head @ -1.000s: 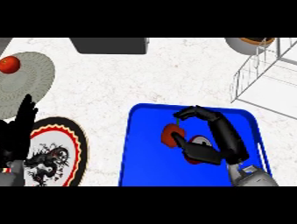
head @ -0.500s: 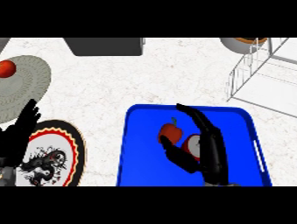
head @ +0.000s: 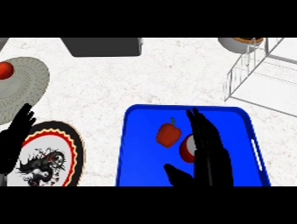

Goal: Pick the can from the tray and place it in the tiered shelf

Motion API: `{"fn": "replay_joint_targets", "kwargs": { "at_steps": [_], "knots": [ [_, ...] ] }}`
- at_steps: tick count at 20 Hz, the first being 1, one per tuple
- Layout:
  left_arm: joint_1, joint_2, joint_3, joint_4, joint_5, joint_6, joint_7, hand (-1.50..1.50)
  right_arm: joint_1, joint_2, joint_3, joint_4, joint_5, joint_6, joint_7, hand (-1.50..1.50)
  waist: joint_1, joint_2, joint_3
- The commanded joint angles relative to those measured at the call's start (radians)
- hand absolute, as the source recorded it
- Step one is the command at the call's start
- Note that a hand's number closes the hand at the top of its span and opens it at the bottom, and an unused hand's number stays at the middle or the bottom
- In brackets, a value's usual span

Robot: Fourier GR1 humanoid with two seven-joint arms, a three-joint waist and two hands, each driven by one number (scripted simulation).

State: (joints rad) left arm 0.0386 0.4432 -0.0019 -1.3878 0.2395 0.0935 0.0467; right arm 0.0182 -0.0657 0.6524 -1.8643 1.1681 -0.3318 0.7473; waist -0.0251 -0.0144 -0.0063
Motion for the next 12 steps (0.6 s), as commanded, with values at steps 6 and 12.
{"fn": "replay_joint_targets", "kwargs": {
  "at_steps": [6,12],
  "knots": [
    [-0.035,0.014,0.013,-0.025,0.021,-0.02,0.042,0.0,-0.038,0.039,0.099,-0.068,0.094,0.669,0.33,-1.5,0.024,0.012,0.001],
    [0.017,-0.006,0.002,-0.034,0.0,-0.018,0.018,0.0,-0.118,0.064,0.076,-0.134,0.061,0.977,0.423,-1.5,0.033,0.012,0.004]
  ]
}}
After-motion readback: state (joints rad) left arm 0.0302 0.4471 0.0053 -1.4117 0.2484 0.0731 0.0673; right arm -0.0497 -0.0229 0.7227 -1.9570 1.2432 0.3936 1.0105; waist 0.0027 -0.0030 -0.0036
